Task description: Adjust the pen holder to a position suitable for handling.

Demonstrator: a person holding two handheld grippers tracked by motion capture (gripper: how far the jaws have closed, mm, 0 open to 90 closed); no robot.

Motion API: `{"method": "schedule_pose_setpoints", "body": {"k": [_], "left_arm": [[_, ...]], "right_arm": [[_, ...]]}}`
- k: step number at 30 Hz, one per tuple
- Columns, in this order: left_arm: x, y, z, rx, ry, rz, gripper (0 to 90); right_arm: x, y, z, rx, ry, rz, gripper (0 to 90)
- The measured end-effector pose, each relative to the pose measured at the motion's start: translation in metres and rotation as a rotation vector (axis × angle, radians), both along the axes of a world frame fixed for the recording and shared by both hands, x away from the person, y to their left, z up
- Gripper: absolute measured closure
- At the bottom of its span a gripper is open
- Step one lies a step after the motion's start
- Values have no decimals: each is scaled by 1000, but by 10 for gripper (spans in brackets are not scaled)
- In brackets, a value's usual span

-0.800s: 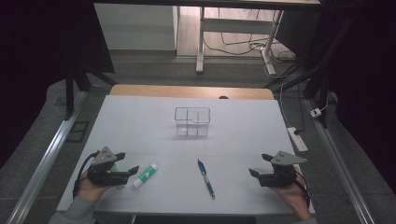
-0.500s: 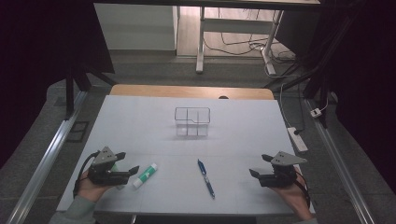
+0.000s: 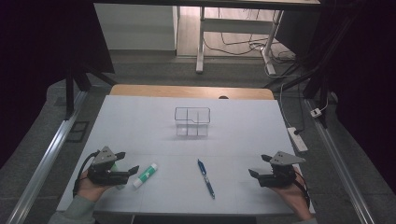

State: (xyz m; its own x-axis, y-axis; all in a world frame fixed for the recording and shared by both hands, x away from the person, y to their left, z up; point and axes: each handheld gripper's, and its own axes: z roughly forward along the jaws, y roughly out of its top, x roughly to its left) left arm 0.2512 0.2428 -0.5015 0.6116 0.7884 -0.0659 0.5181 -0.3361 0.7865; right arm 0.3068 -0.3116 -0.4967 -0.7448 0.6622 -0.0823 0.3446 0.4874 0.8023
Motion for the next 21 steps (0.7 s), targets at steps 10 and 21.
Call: {"method": "schedule_pose_setpoints", "body": {"k": [10,21], "left_arm": [[3,-2,0,10,0,-5,216],[5,-2,0,13,-1,-6,216]], "right_arm": [[-1,0,0,10,8,9,205],[-4,9,9,57,4,14,201]]}}
